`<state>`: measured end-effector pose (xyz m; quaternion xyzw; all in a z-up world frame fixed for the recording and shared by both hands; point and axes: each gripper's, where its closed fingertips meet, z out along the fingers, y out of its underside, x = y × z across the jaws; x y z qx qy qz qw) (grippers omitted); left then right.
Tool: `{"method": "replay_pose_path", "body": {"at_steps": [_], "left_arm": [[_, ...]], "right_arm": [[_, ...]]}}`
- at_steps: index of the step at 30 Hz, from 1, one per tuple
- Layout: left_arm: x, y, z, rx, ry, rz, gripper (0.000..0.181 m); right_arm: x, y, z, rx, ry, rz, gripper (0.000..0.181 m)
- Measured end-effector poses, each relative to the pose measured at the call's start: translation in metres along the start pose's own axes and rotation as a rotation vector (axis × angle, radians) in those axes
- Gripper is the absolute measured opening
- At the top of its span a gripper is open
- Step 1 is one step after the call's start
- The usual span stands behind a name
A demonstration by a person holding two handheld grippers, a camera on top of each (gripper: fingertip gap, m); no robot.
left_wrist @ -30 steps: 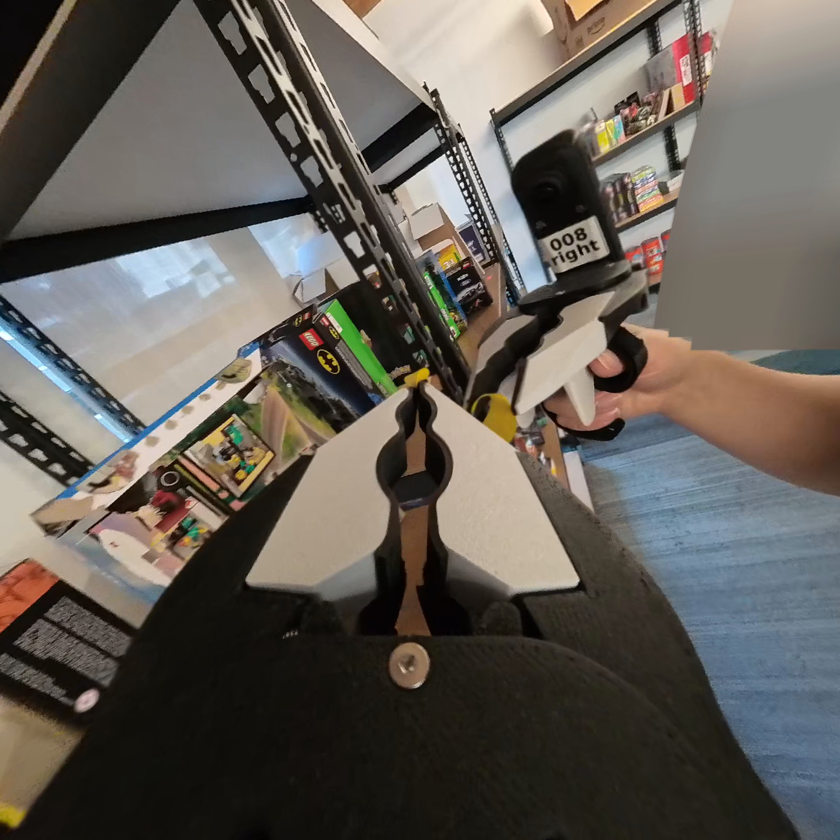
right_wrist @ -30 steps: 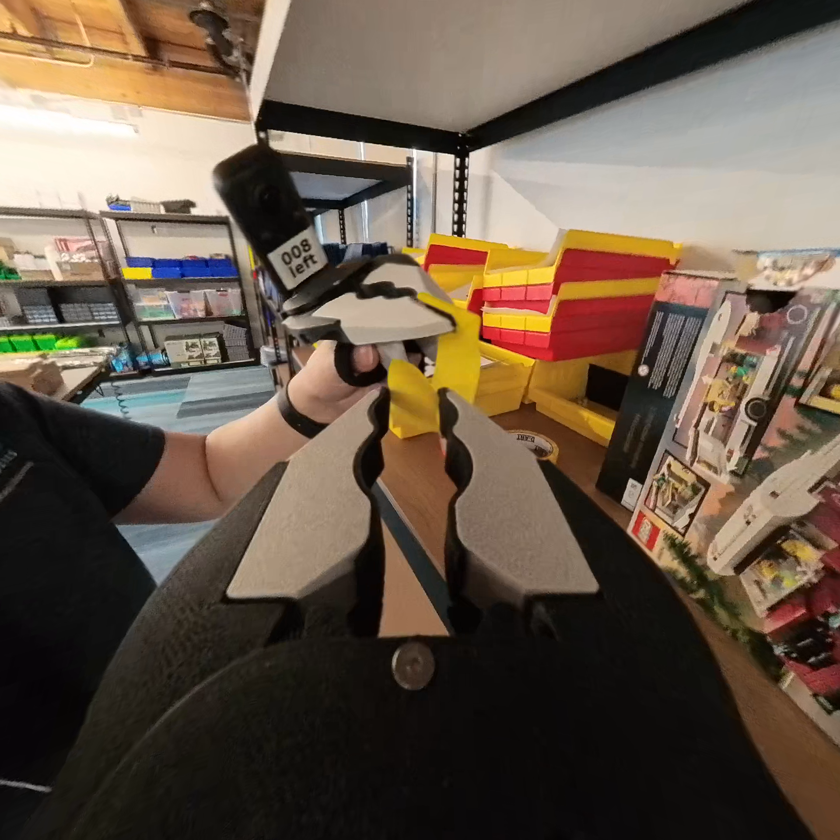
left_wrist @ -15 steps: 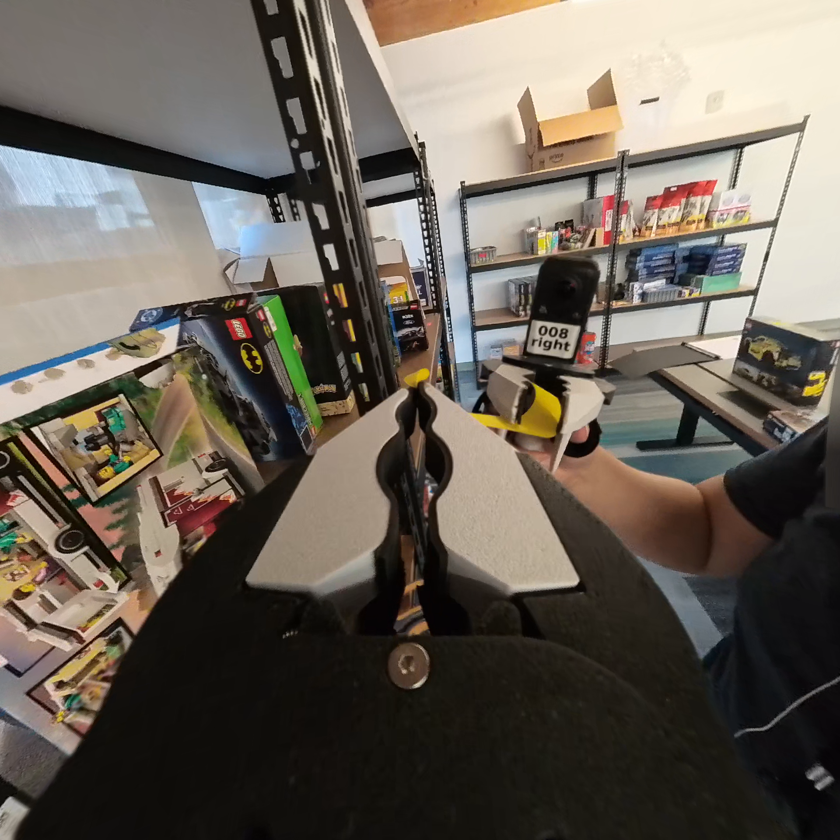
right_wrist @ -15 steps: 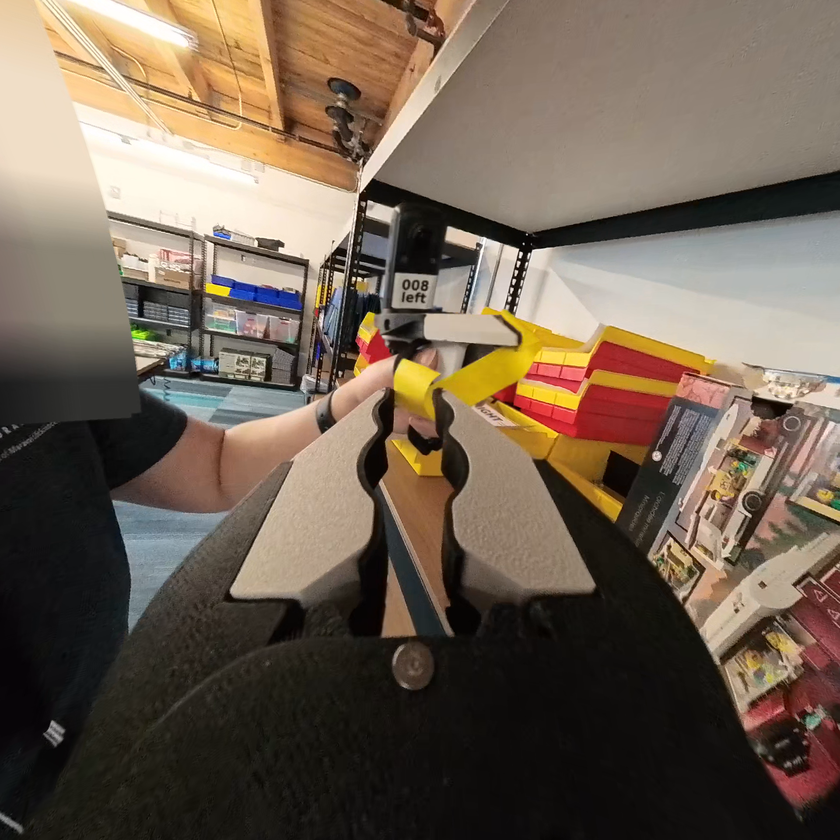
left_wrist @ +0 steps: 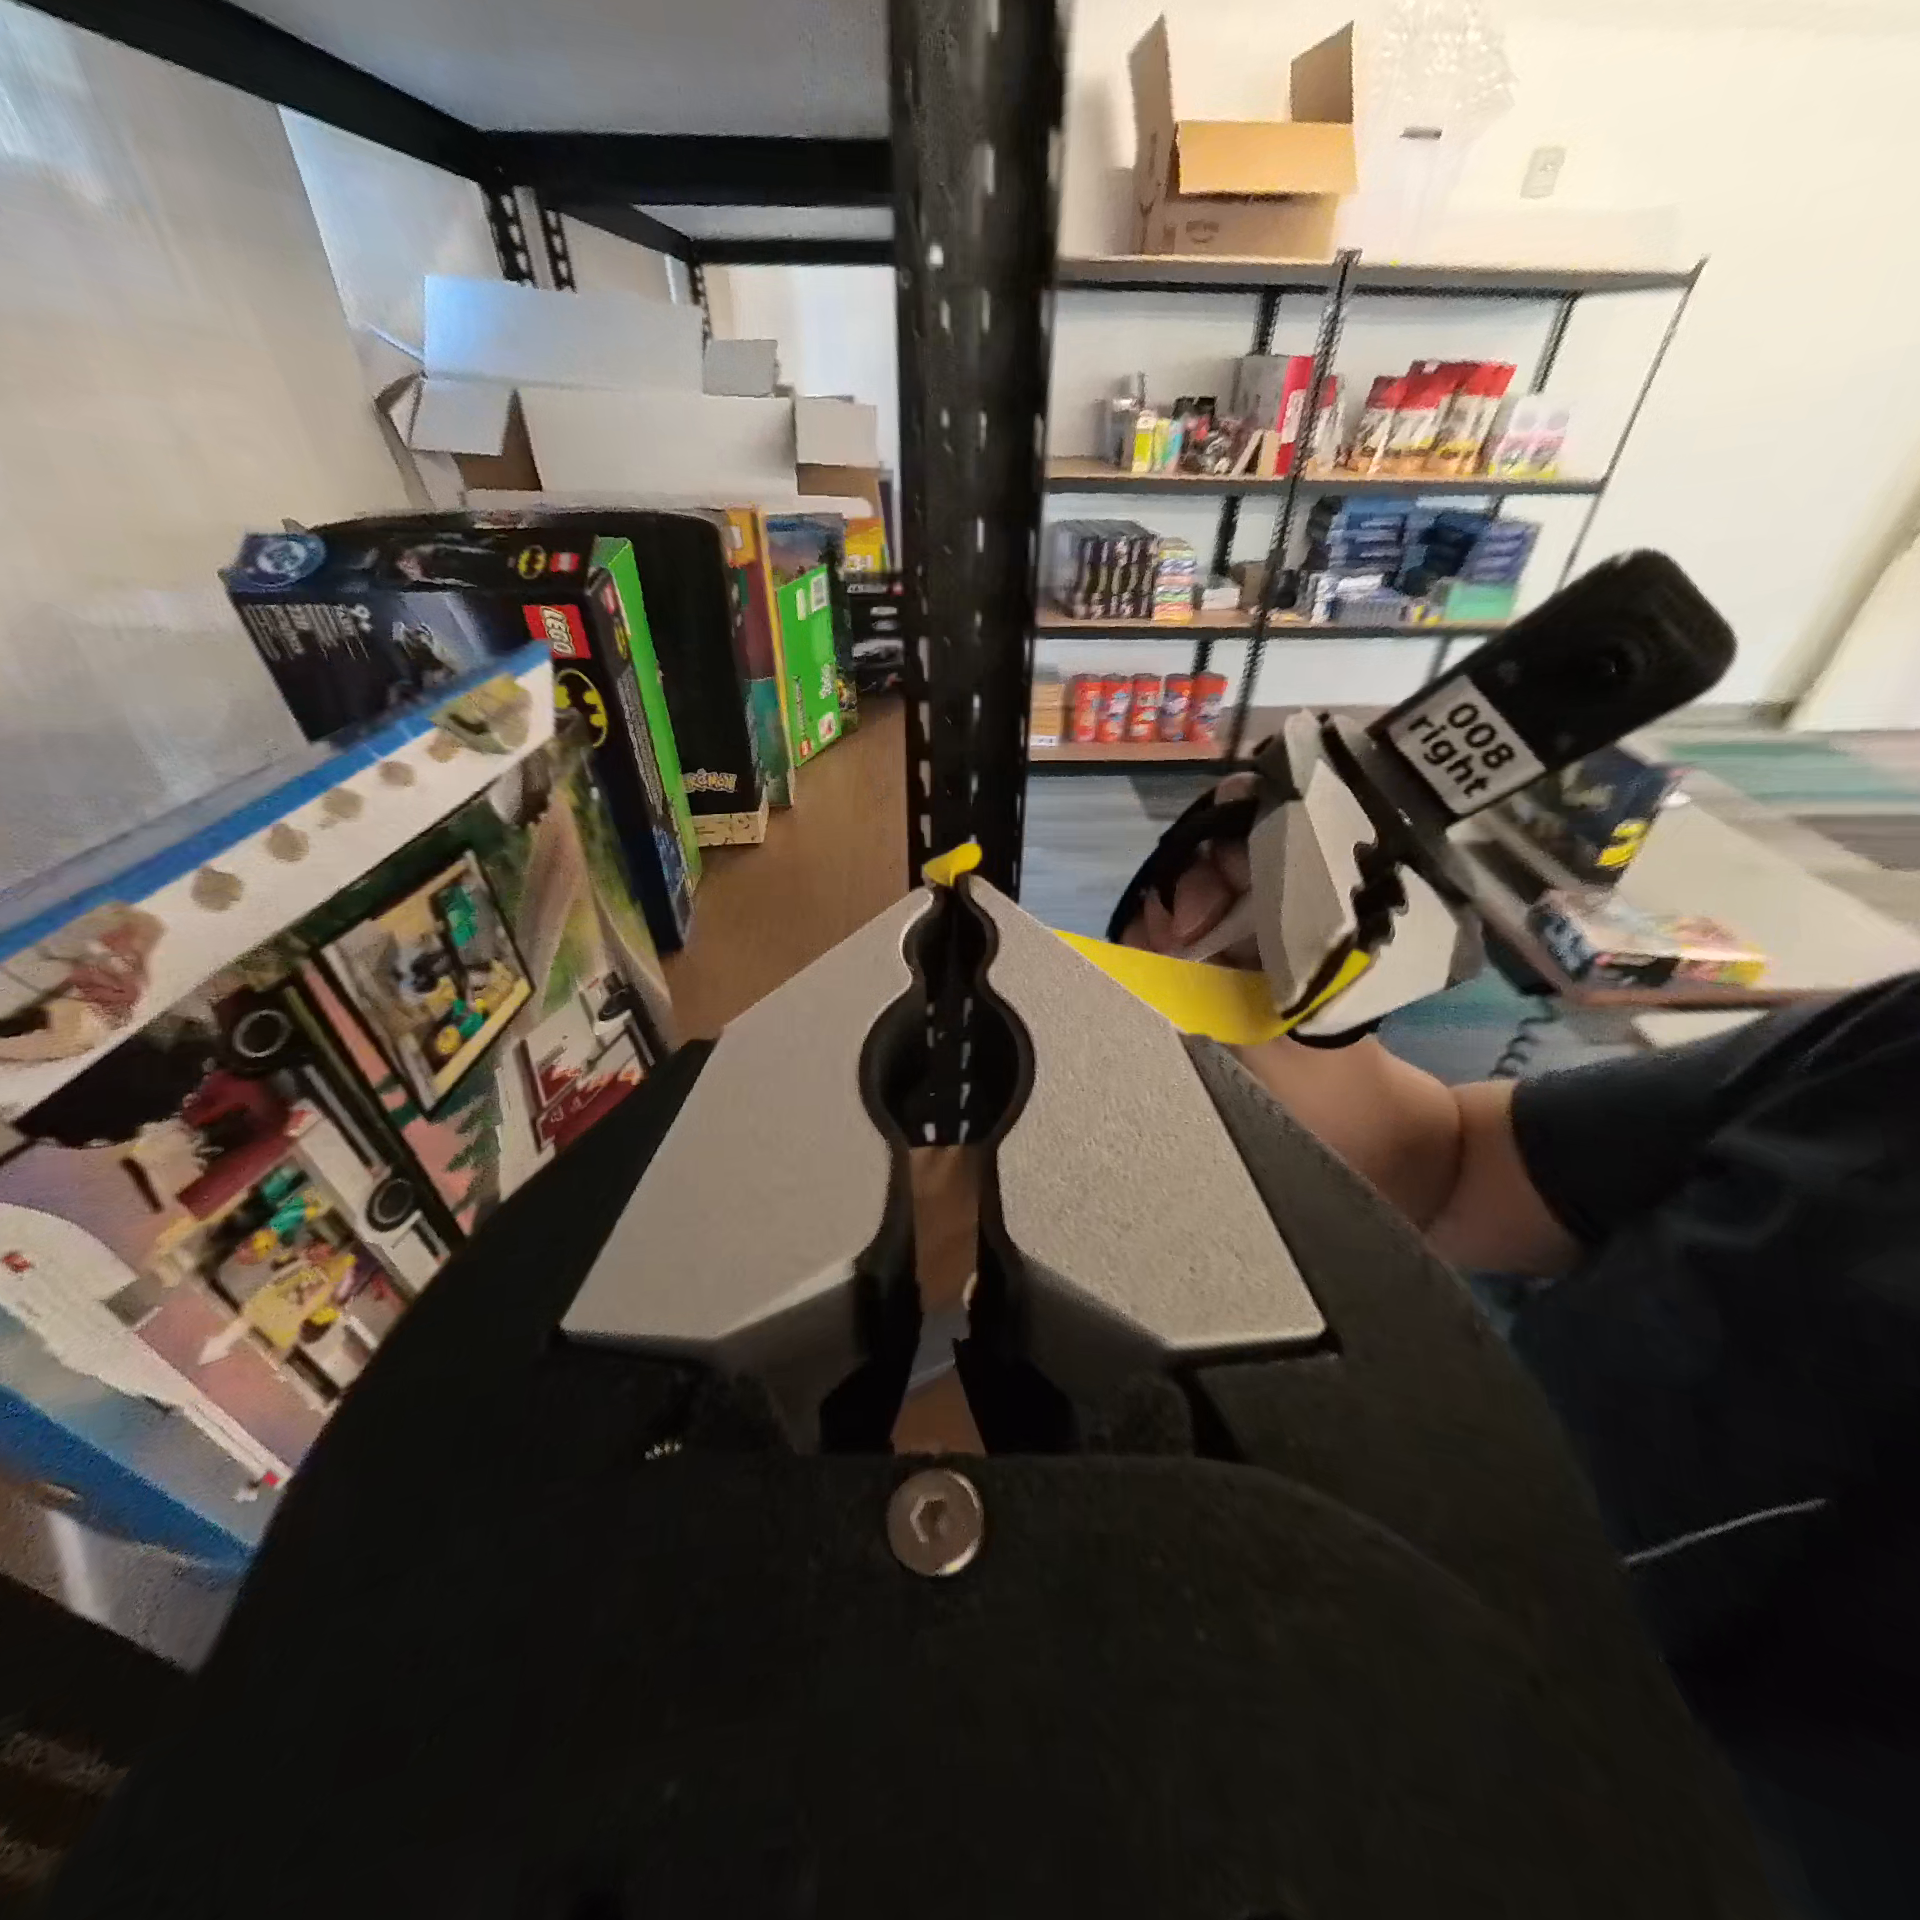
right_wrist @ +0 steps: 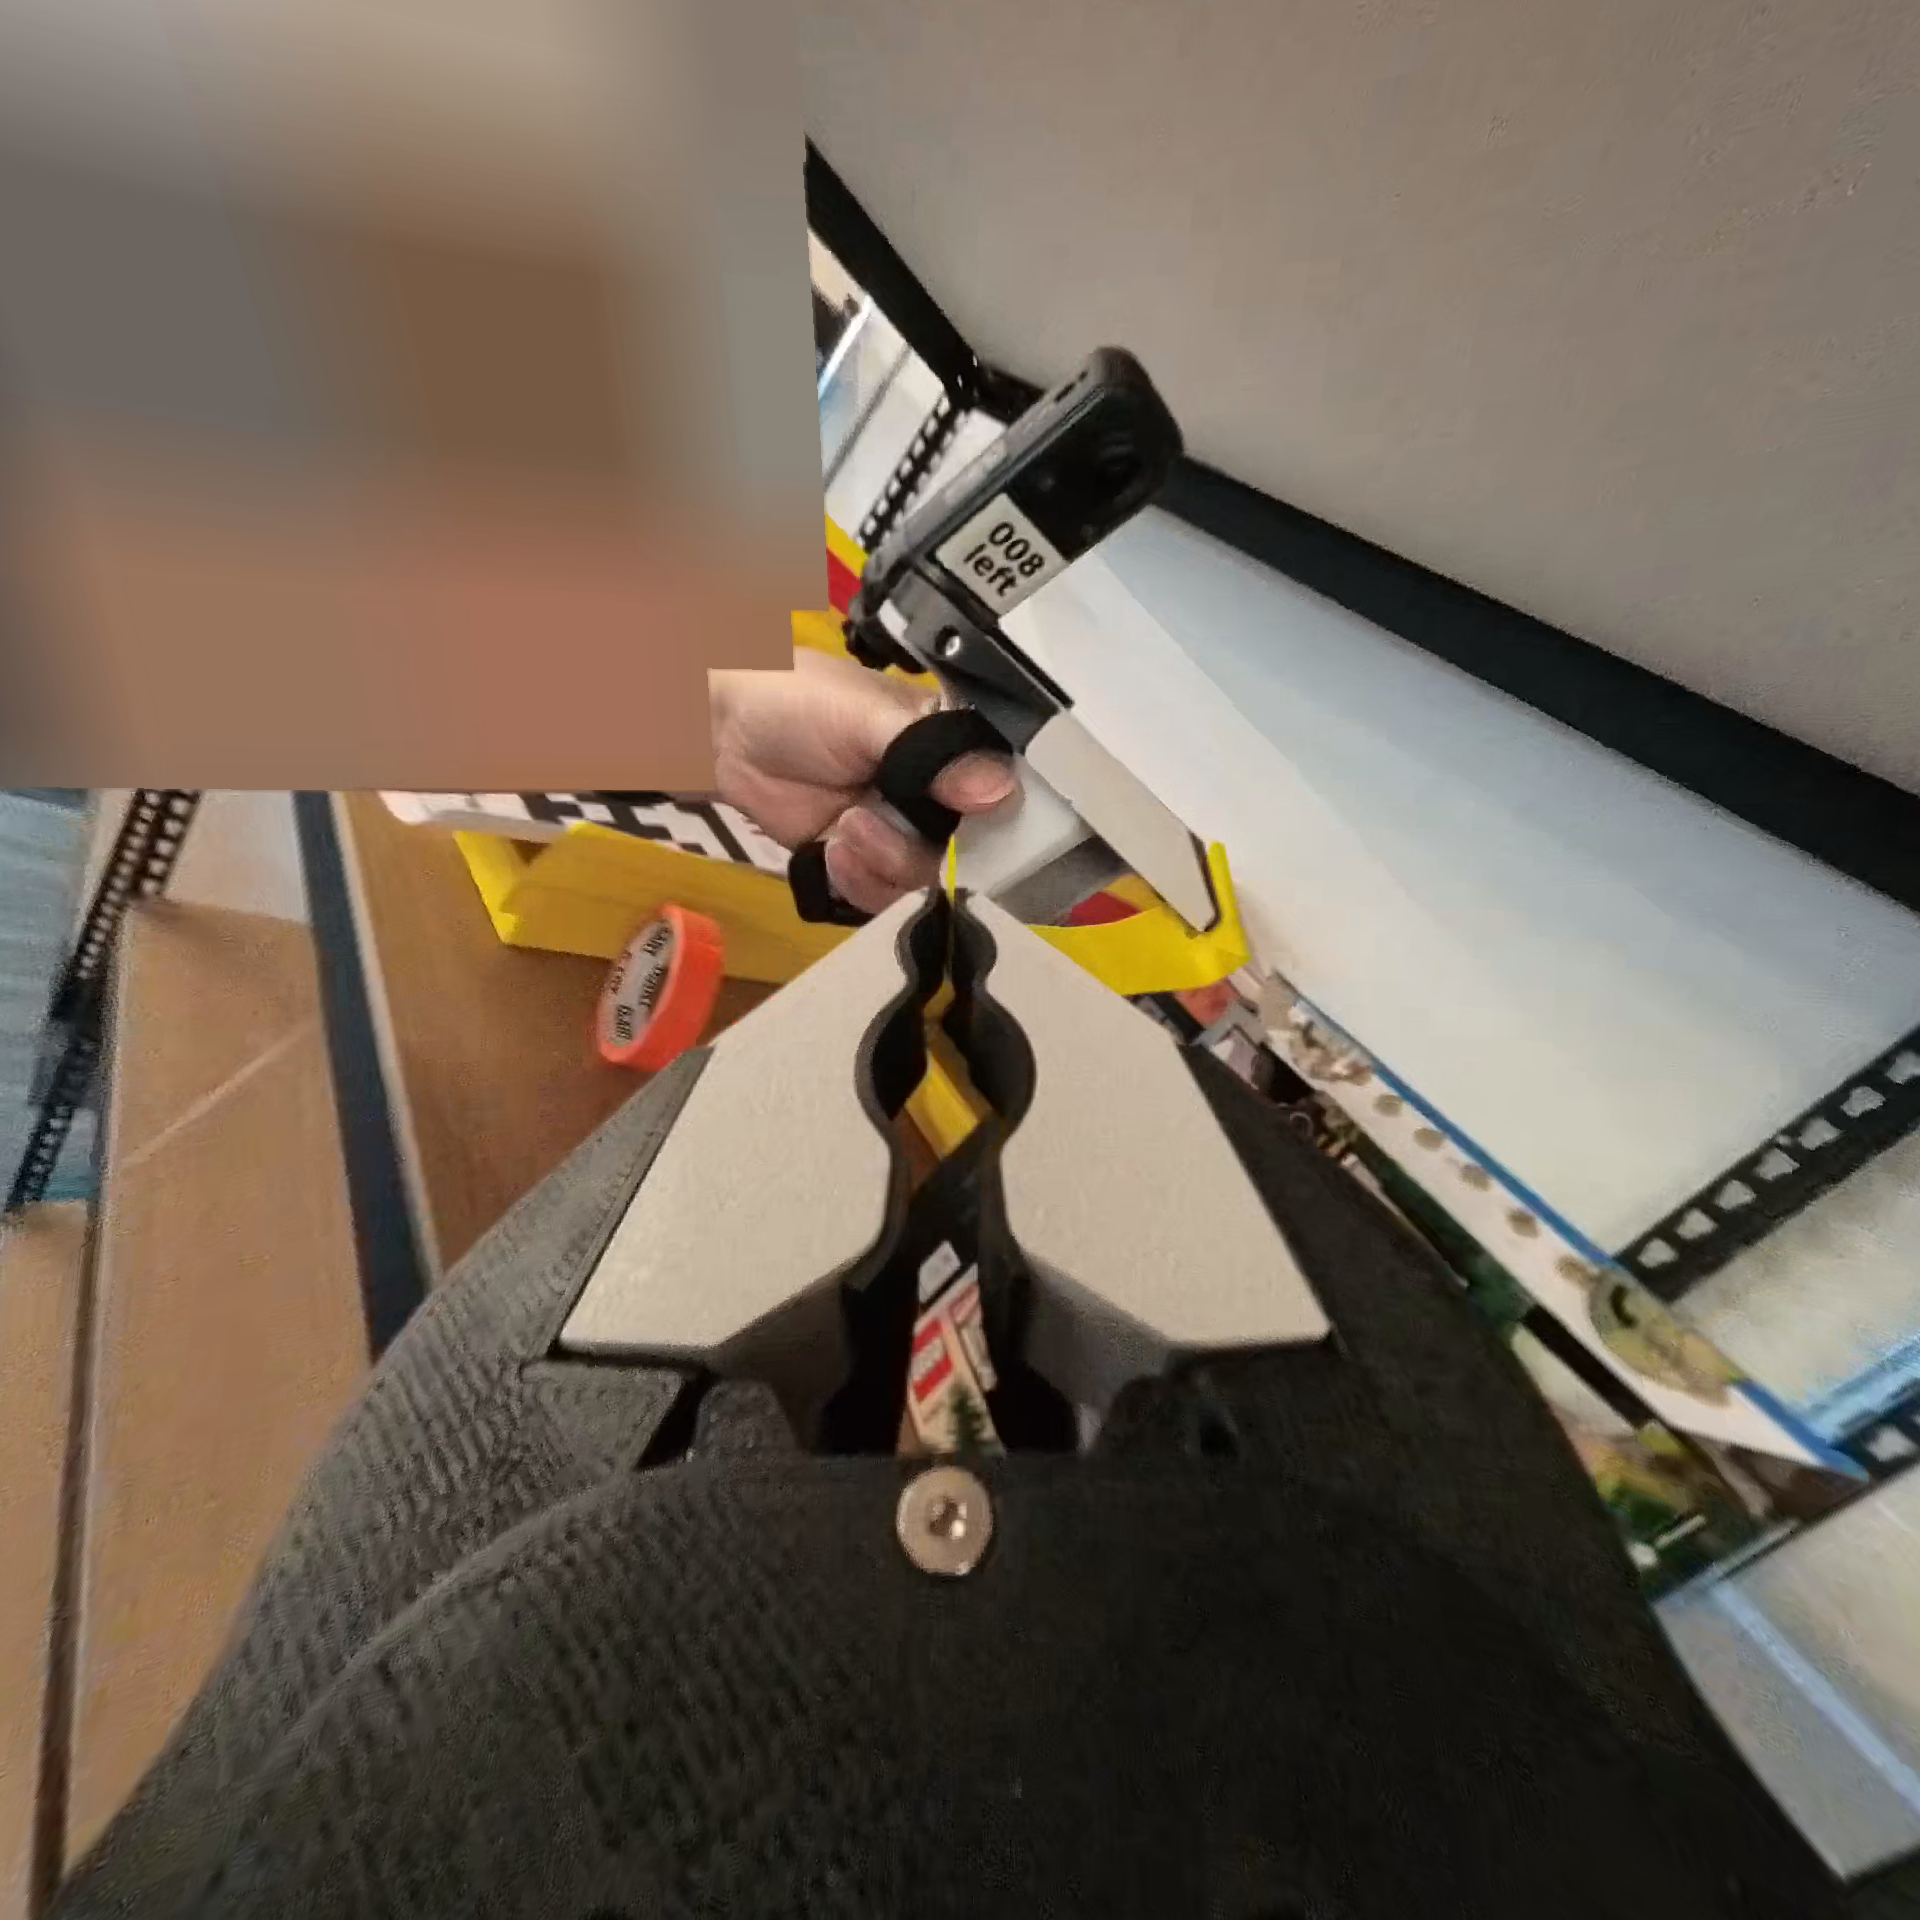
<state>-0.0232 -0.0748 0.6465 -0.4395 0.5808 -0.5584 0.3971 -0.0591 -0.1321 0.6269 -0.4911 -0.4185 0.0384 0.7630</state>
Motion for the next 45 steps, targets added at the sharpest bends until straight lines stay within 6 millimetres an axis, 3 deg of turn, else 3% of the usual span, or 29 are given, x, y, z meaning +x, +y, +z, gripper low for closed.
{"method": "replay_pose_path", "body": {"at_steps": [5,9,14,16,19,21,22,26,28,30,33,37,41,45], "left_arm": [[-0.028,-0.038,-0.020,0.114,0.144,-0.253,0.003],[-0.050,-0.050,-0.036,0.162,0.199,-0.394,0.005],[-0.049,-0.064,-0.070,0.250,0.476,-0.769,0.012],[-0.058,-0.061,-0.081,0.281,0.463,-0.874,0.020],[-0.062,-0.058,-0.090,0.307,0.392,-0.824,0.021],[-0.065,-0.058,-0.095,0.298,0.374,-0.813,0.031],[-0.064,-0.057,-0.096,0.280,0.375,-0.815,0.041],[-0.052,-0.043,-0.096,0.201,0.401,-0.871,0.050],[-0.060,-0.048,-0.107,0.280,0.441,-0.969,0.031],[-0.075,-0.047,-0.117,0.340,0.397,-0.965,0.026],[-0.078,-0.051,-0.126,0.356,0.292,-0.720,0.028],[-0.054,-0.050,-0.123,0.246,0.106,-0.094,0.033],[-0.023,-0.043,-0.101,0.138,-0.073,0.564,0.030],[-0.007,-0.014,-0.066,-0.073,-0.190,1.193,0.026]], "right_arm": [[0.035,-0.013,0.032,-0.090,0.023,-0.061,0.000],[0.064,-0.026,0.054,-0.136,0.062,-0.084,0.000],[0.076,-0.050,0.063,-0.097,-0.007,-0.031,0.000],[0.077,-0.053,0.061,-0.086,-0.006,-0.034,0.000],[0.076,-0.047,0.072,-0.100,-0.040,-0.022,0.000],[0.079,-0.054,0.076,-0.079,-0.048,-0.013,0.000],[0.082,-0.055,0.076,-0.089,-0.041,-0.014,0.000],[0.079,-0.070,0.070,-0.052,-0.073,-0.016,0.000],[0.081,-0.082,0.059,0.012,-0.073,-0.004,0.000],[0.090,-0.080,0.052,0.003,-0.038,0.017,0.000],[0.099,-0.049,0.061,-0.175,-0.022,0.068,0.000],[0.113,-0.009,0.073,-0.392,0.019,0.207,0.000],[0.125,0.019,0.079,-0.544,0.090,0.334,0.000],[0.122,0.029,0.083,-0.586,0.051,0.448,0.000]]}}
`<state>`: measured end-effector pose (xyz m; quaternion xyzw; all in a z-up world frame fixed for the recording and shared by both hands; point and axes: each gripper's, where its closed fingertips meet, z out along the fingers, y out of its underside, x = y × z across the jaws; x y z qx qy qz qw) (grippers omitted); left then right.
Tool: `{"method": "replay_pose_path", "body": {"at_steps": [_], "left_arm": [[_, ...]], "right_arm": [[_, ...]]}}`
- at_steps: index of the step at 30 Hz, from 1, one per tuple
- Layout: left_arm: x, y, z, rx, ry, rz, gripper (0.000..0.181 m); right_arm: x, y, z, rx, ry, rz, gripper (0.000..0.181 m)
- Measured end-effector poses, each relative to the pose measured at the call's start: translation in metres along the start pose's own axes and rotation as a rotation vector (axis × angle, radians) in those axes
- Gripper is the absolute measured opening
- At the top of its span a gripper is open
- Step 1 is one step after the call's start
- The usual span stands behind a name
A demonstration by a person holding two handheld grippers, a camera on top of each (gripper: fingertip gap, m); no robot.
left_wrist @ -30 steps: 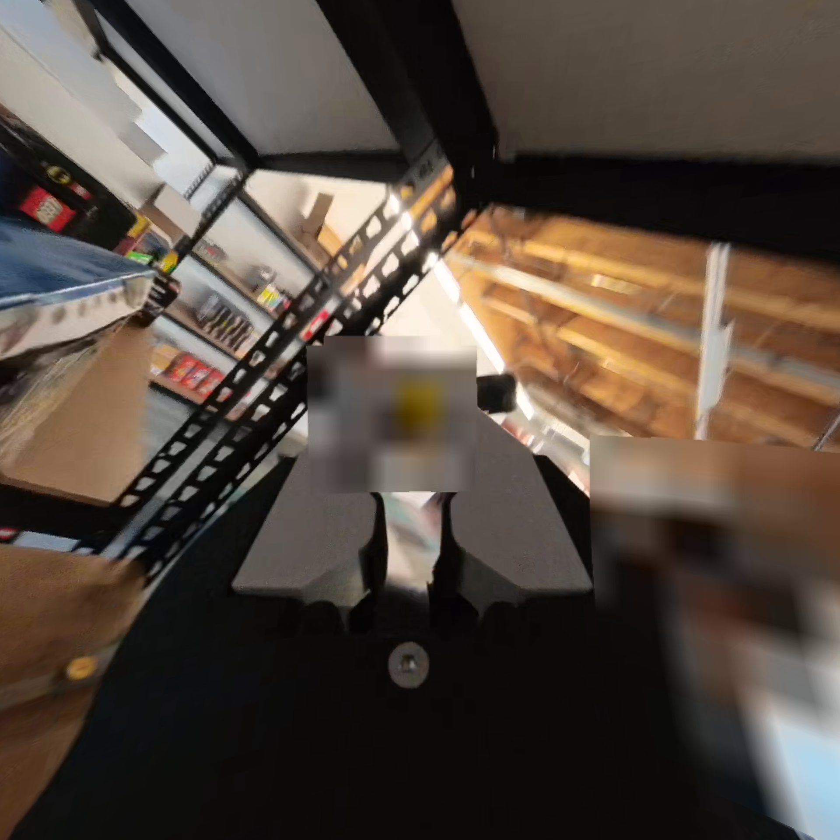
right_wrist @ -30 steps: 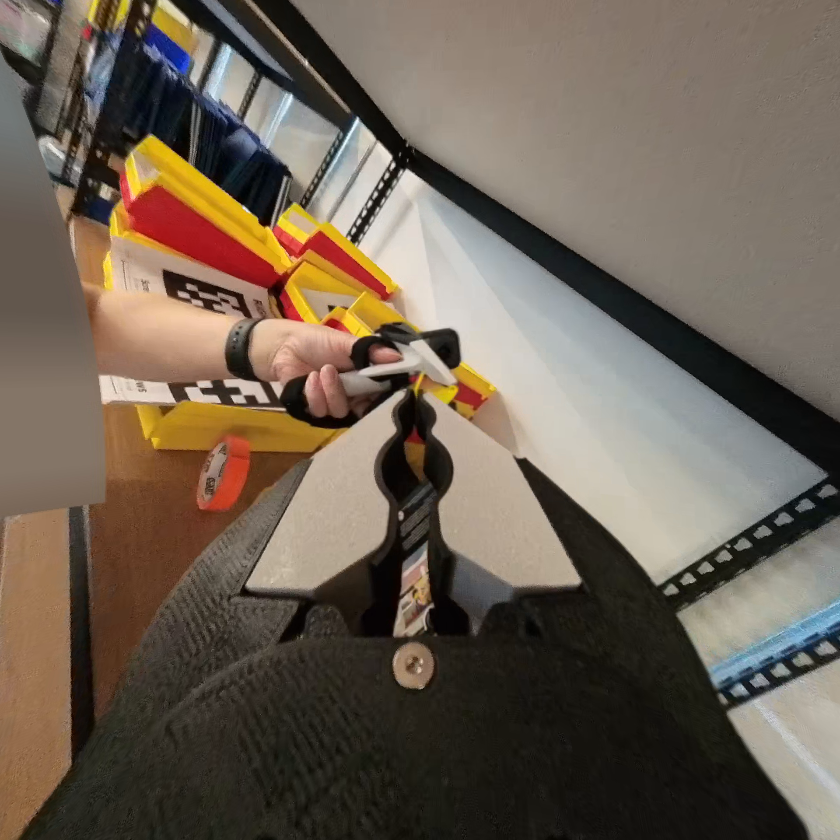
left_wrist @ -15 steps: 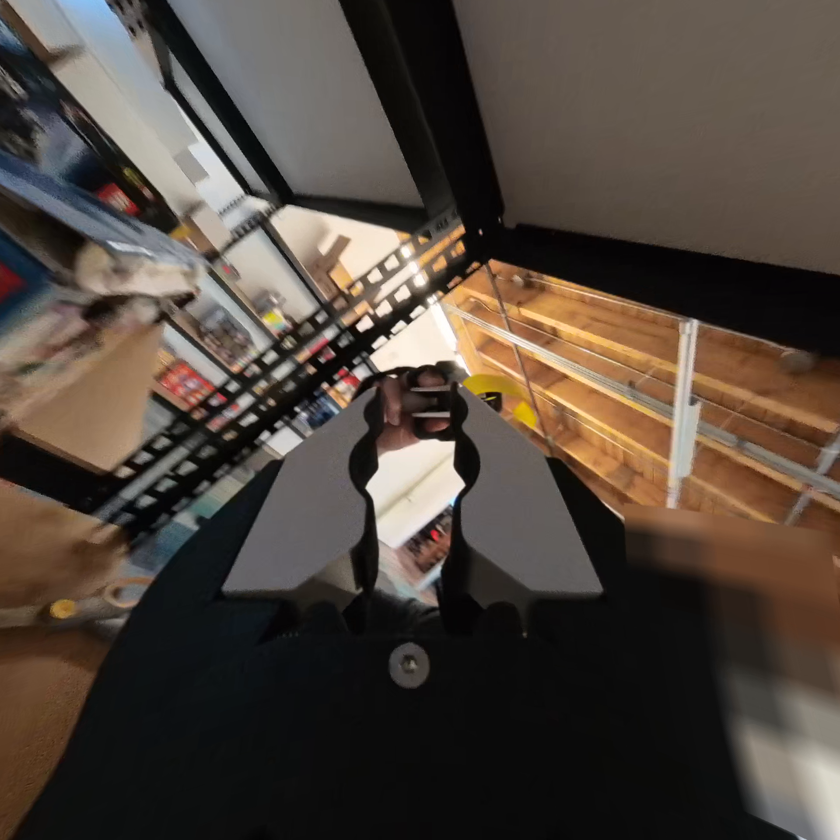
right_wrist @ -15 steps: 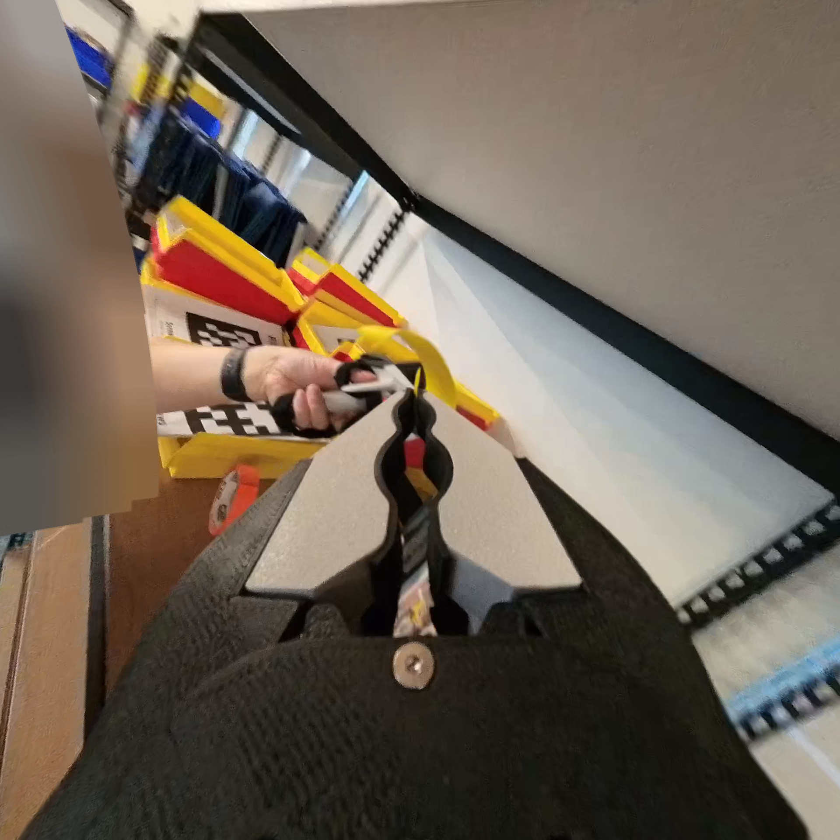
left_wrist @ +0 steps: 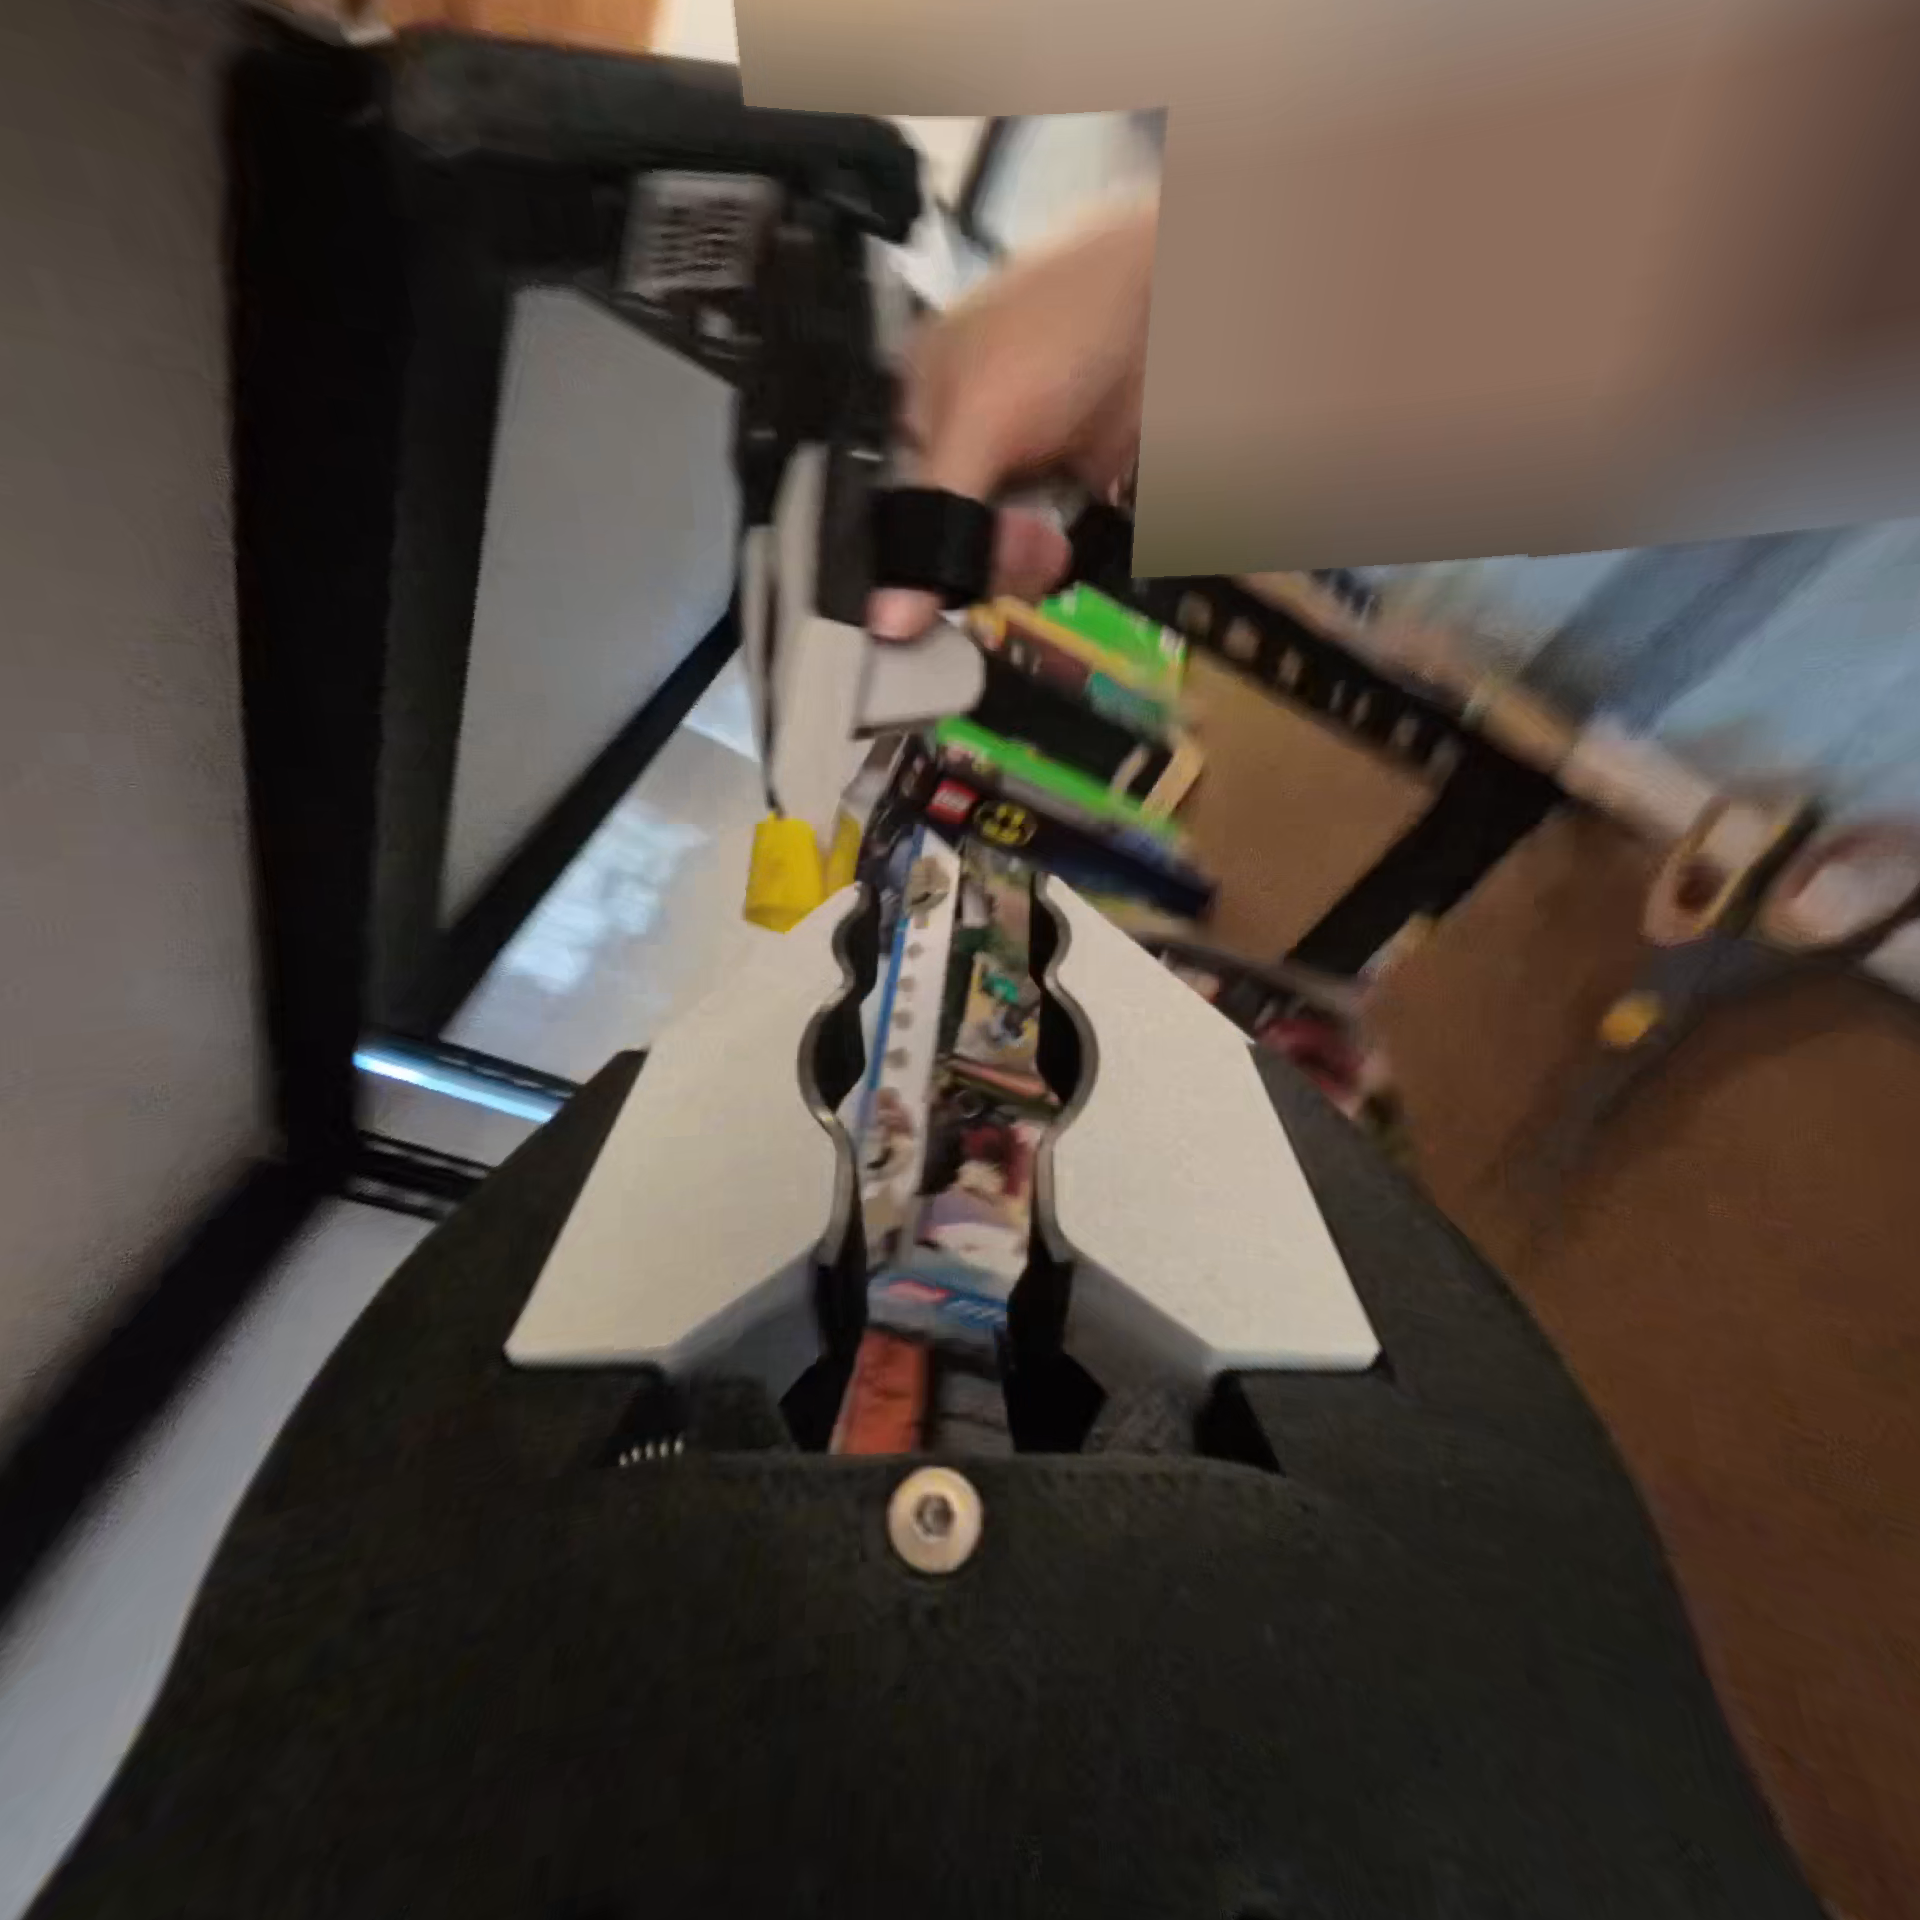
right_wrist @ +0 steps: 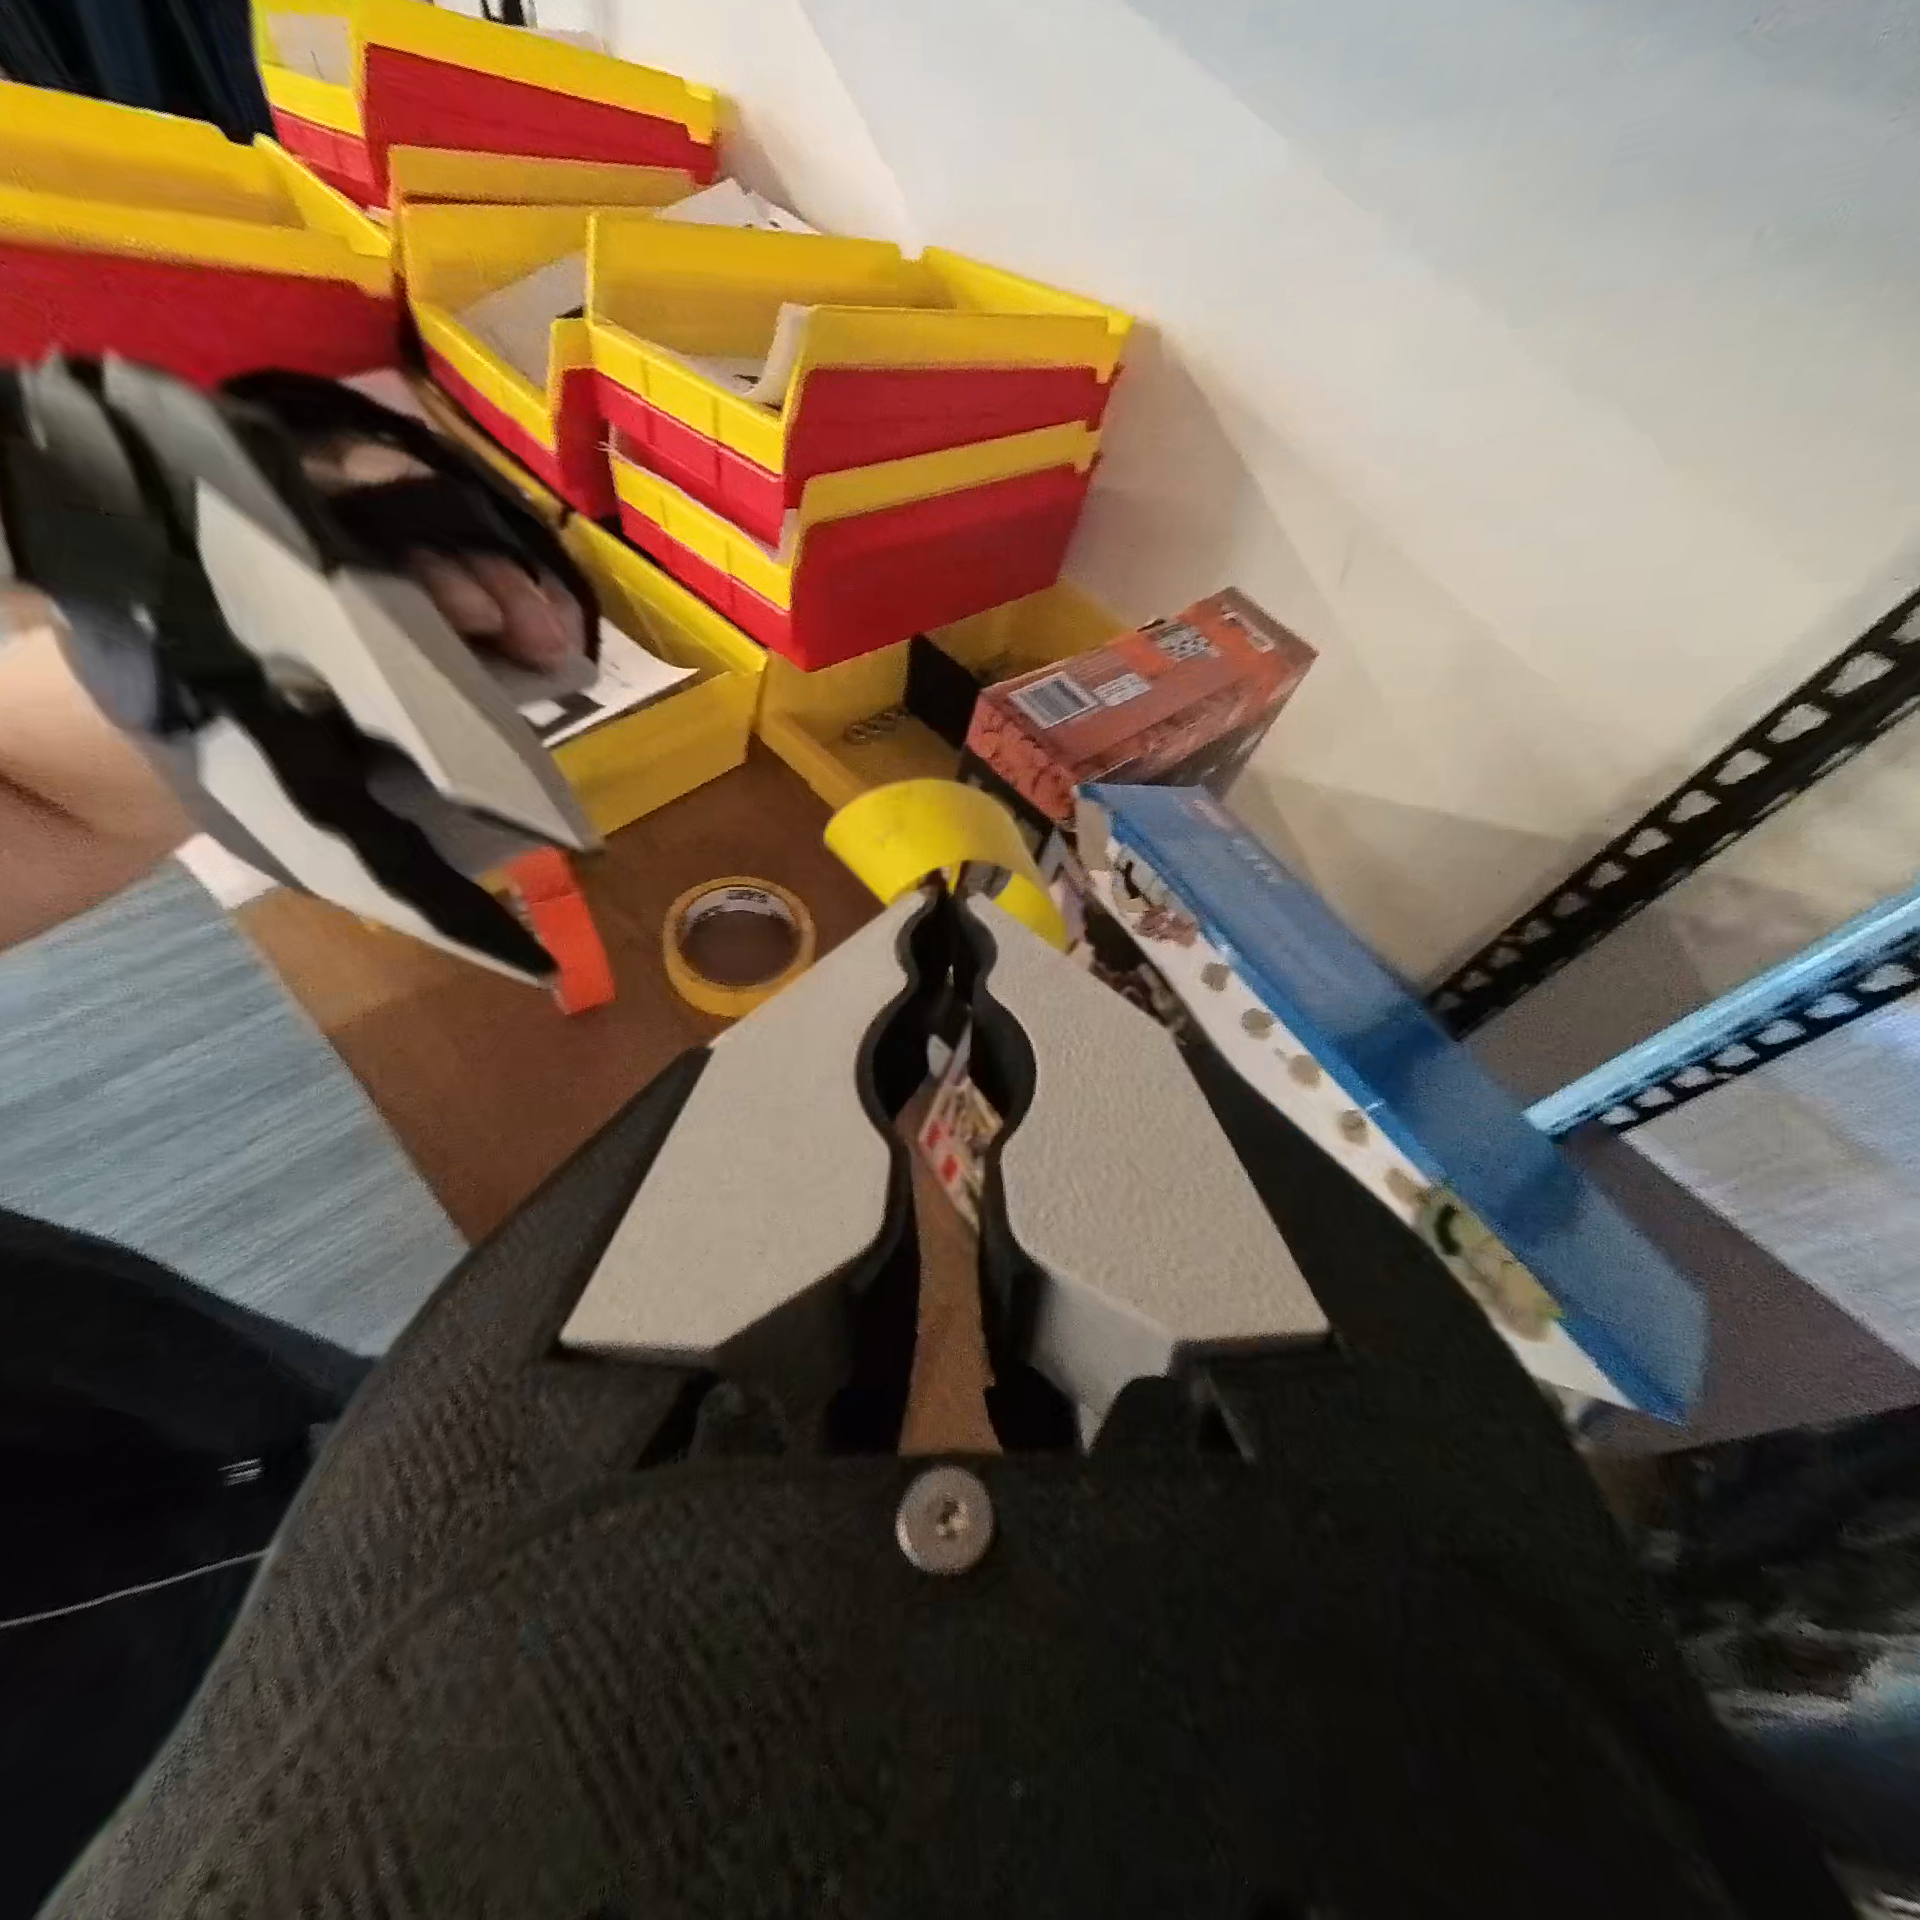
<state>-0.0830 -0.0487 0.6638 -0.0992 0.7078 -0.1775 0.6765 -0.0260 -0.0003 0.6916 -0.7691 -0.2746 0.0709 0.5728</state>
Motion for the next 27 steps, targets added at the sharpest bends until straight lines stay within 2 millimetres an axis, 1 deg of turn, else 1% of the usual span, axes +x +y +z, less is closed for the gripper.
{"method": "replay_pose_path", "body": {"at_steps": [2,3,5,8,9,12,14,17,20,23,27], "left_arm": [[0.012,0.009,0.015,-0.103,-0.030,0.287,0.030],[0.017,0.010,0.020,-0.116,-0.049,0.393,0.031],[0.025,0.010,0.027,-0.107,-0.075,0.548,0.028],[0.013,0.017,0.032,-0.160,-0.187,0.808,0.033],[0.008,0.019,0.034,-0.179,-0.212,0.855,0.037],[-0.006,0.026,0.040,-0.221,-0.257,0.860,0.054],[-0.010,0.026,0.043,-0.226,-0.267,0.881,0.054],[-0.011,0.028,0.050,-0.225,-0.259,0.922,0.041],[-0.009,0.034,0.054,-0.231,-0.230,0.921,0.022],[-0.007,0.031,0.054,-0.198,-0.215,0.825,0.010],[-0.004,0.019,0.054,-0.155,-0.184,0.617,0.007]], "right_arm": [[-0.006,0.005,0.003,-0.020,-0.068,0.034,0.000],[-0.008,0.007,0.003,-0.029,-0.092,0.050,0.000],[-0.008,0.013,0.004,-0.051,-0.103,0.069,0.000],[-0.010,0.023,0.003,-0.089,-0.121,0.073,0.000],[-0.011,0.025,0.002,-0.100,-0.123,0.070,0.000],[-0.013,0.030,0.000,-0.129,-0.120,0.062,0.000],[-0.014,0.031,-0.002,-0.137,-0.123,0.060,0.000],[-0.013,0.035,-0.002,-0.163,-0.111,0.059,0.000],[-0.015,0.041,-0.001,-0.189,-0.125,0.064,0.000],[-0.015,0.048,-0.002,-0.213,-0.122,0.061,0.000],[-0.011,0.054,-0.002,-0.227,-0.105,0.064,0.000]]}}
